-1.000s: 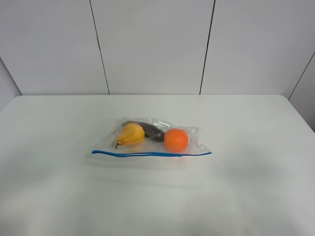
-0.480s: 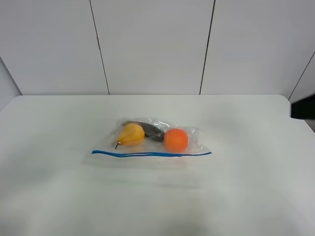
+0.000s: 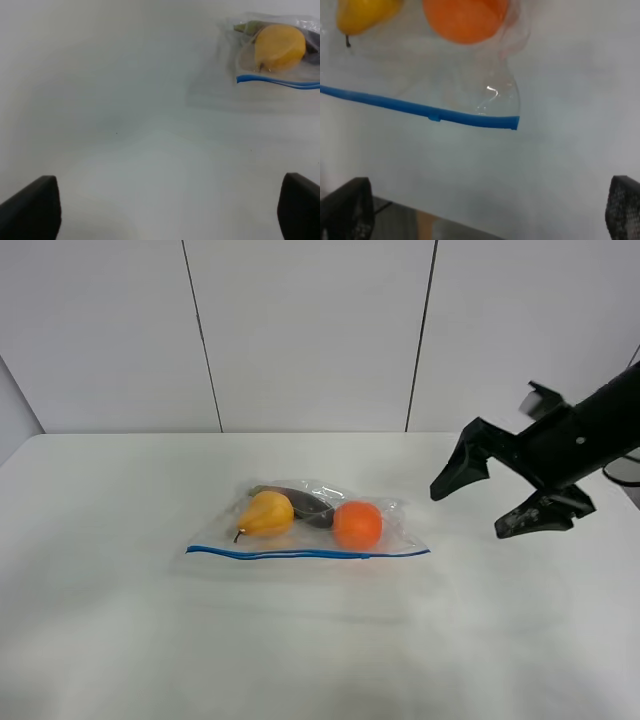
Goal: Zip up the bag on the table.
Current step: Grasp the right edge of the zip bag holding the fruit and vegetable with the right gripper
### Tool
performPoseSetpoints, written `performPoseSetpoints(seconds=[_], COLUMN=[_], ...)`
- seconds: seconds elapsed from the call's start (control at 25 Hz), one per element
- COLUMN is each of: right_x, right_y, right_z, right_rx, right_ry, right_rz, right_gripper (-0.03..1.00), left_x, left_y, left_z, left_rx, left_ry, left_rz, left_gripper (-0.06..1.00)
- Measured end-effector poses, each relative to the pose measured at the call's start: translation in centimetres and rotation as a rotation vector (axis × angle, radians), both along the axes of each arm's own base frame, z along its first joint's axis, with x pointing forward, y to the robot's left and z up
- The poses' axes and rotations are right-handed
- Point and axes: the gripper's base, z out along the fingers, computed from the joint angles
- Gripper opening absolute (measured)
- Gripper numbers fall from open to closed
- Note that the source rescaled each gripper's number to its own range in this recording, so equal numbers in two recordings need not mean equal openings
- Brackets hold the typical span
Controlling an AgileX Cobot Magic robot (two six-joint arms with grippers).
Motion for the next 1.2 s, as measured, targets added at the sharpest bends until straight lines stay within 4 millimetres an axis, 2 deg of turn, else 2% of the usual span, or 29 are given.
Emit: performPoseSetpoints(seconds=[0.24, 0.48, 0.6, 0.76, 1.04, 1.2], right_x=[2.2, 3.8, 3.9, 3.8, 3.6, 3.6], right_y=[1.1, 2.3, 3.1, 3.6, 3.7, 3.6], right_z=[-4.6, -8.1, -9.7, -10.4, -10.2, -10.1], right_rx=[0.15, 0.342, 0.372, 0.373, 0.395, 0.401], right_ry=[0.132, 0.235, 0.291, 0.31, 0.329, 0.335], right_rz=[-0.012, -0.072, -0.066, -0.056, -0.036, -0.032], right_gripper=[0.99, 0.88, 0.85, 0.8, 0.55, 0.47], left_x=[0.0, 0.0, 0.0, 0.0, 0.0, 0.0], left_y=[0.0, 0.0, 0.0, 0.0, 0.0, 0.0], left_z=[0.0, 0.0, 0.0, 0.0, 0.0, 0.0], left_rx=[0.0, 0.0, 0.0, 0.0, 0.0, 0.0], left_ry=[0.0, 0.0, 0.0, 0.0, 0.0, 0.0], left_rz=[0.0, 0.0, 0.0, 0.0, 0.0, 0.0], left_gripper=[1.0, 1.0, 1.0, 1.0, 1.0, 1.0])
